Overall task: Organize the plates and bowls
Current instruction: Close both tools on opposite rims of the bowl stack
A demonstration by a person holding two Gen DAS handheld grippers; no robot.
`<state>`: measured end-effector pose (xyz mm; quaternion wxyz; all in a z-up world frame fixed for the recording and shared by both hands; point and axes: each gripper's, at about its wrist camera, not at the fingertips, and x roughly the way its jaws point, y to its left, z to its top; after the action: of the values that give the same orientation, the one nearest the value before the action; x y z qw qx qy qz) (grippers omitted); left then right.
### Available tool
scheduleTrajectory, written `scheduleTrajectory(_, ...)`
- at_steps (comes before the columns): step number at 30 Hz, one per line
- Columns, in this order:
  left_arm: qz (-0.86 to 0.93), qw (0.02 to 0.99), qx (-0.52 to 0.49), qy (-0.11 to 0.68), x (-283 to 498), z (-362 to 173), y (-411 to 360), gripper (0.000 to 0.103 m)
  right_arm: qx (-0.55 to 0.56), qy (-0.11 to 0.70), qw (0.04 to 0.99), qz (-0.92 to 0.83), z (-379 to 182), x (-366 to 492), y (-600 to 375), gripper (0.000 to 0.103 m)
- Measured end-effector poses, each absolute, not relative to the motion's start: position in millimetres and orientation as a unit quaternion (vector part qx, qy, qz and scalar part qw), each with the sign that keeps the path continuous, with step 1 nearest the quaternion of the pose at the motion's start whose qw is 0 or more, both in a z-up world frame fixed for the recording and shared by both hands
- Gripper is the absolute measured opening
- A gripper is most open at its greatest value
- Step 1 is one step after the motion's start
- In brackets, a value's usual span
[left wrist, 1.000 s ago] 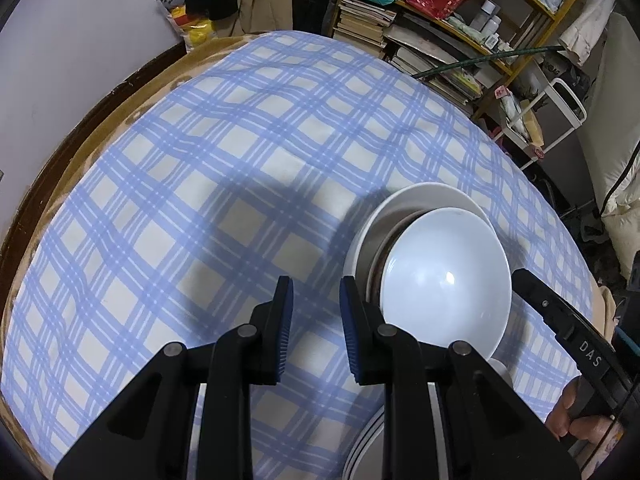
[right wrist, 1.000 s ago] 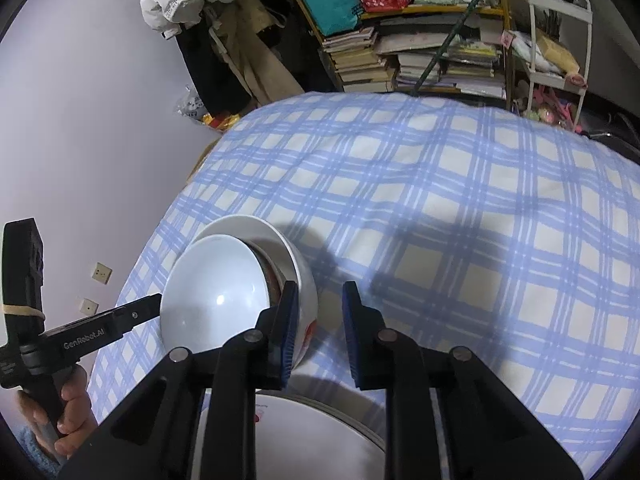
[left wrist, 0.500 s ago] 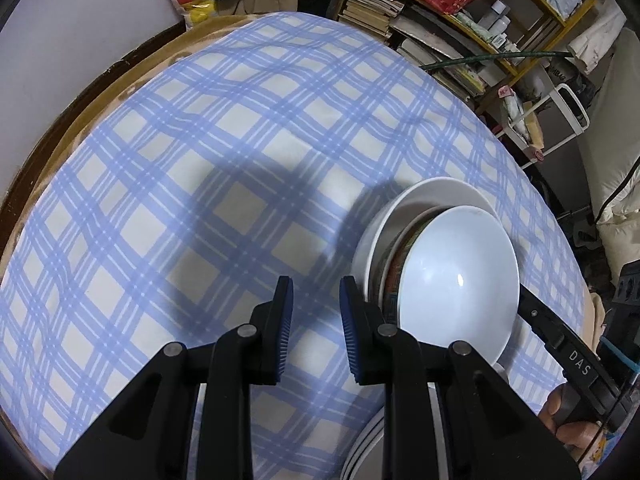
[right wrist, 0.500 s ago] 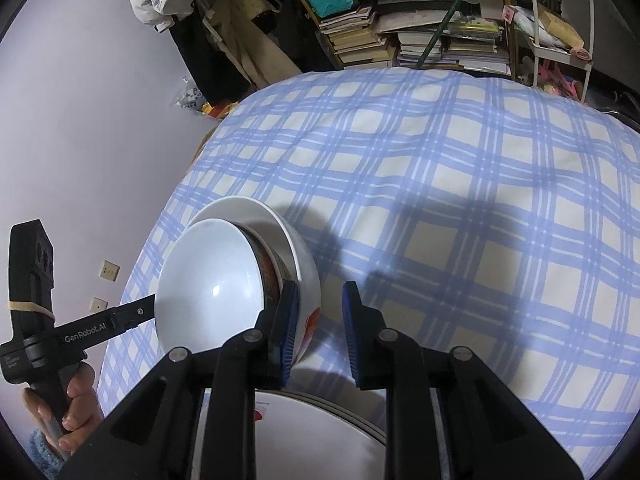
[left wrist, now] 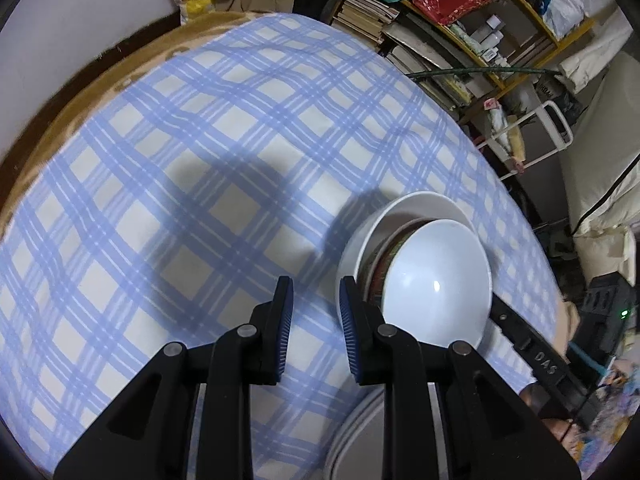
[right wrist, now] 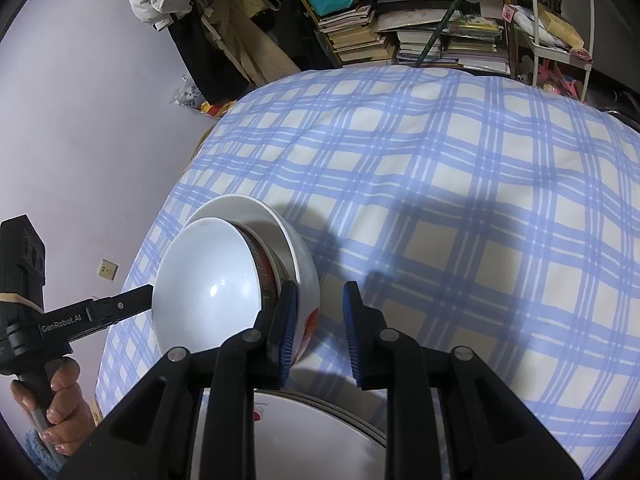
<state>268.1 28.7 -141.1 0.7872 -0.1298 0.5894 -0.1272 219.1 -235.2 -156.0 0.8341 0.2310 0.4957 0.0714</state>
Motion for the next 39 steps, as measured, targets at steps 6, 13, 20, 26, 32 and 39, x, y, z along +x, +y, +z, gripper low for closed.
scheduleTrajectory(6,-0.14,0.787,-0.144,0.583,267,-137,33,0.023,0.229,0.496,0.834,0.071,-156,219,-235,0.025)
scheduleTrajectory(13,-0.141,0.784,-0.135,0.589,269,-141,26,0.023,0.229,0.497,0.834,0.07,-157,219,-236,0.025)
scheduleTrajectory(20,-0.144,0.784,-0.122,0.591,269,-143,19,0.023,0.23,0.497,0.834,0.07,-158,218,-237,0.026)
scheduleTrajectory(26,-0.139,0.791,-0.11,0.586,272,-141,15,0.023,0.231,0.501,0.832,0.064,-160,219,-237,0.029)
scheduleTrajectory(32,-0.133,0.801,-0.087,0.578,273,-139,8,0.023,0.233,0.503,0.83,0.062,-160,221,-237,0.03)
scheduleTrajectory(39,-0.118,0.81,-0.033,0.573,274,-139,-2,0.022,0.226,0.522,0.821,0.046,-159,227,-233,0.038)
